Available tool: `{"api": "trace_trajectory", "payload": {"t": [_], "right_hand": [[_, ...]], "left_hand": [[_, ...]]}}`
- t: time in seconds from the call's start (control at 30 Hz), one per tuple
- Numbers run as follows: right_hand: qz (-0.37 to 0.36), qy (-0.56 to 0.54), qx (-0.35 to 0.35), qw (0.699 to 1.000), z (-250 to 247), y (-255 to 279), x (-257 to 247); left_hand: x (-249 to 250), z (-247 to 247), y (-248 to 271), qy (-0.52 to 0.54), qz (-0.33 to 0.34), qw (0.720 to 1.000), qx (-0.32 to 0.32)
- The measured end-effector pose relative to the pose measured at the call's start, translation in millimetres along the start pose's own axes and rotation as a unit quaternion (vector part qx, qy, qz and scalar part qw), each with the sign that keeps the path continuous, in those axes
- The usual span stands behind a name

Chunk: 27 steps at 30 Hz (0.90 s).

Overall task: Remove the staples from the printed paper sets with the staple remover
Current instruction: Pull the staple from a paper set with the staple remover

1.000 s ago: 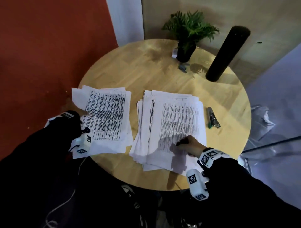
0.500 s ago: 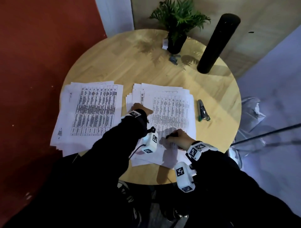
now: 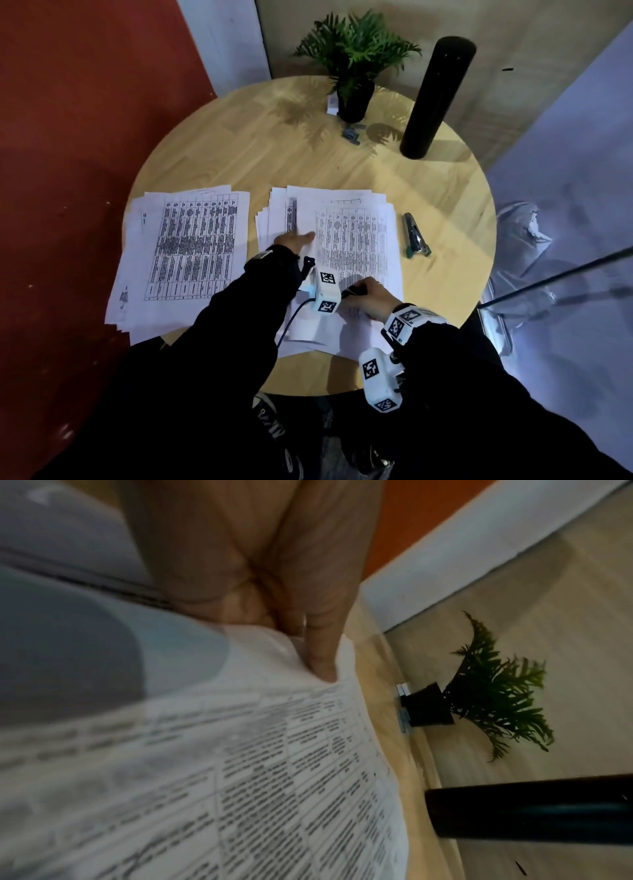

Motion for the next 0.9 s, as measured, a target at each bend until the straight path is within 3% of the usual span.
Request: {"api": "trace_trajectory", "payload": {"t": [0.07,0.13,0.3,0.47,0.6,0.7,0.8,0.9], "right_hand": [[-0.015,-0.042,0.008,0.999,-5,8,-3],[-0.017,-0.119,0.063,0.991,-22,17,-6],[-0.04,-0.33,0.179,0.926,-87,36,-36],[-0.156,-0.375,0.137,0.904,-120,67,-112],[-0.271,-0.368,0.031,0.889,-122,113,-171],[-0.337,-0.342,0.012,0.877,-125,140,-199],[-0.38,-0.333,0.022,0.863,-128,164,-218],[-0.407,-0.315,0.011,0.857,-128,189,-229]], "left_hand": [[9,-2,4,0.021,0.052,0.998,0.013],[29,-7,17,0.015,0.142,0.99,0.016],[68,-35,61,0.08,0.278,0.957,-0.03],[106,-78,114,0.107,0.351,0.929,-0.05],[127,-106,156,0.117,0.393,0.91,-0.065],[139,-128,182,0.125,0.431,0.892,-0.051],[147,-148,207,0.15,0.471,0.869,-0.003],[156,-179,234,0.188,0.533,0.812,0.145]]}}
Point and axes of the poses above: each hand's wrist, its own y-axis away from the middle knuckle, its own z-axis out of the palm, x = y × z, the point moved 7 cm from there along -y, towards the middle knuckle, and after that the axes turned 1 degree about -x, right-handed, at the moved point
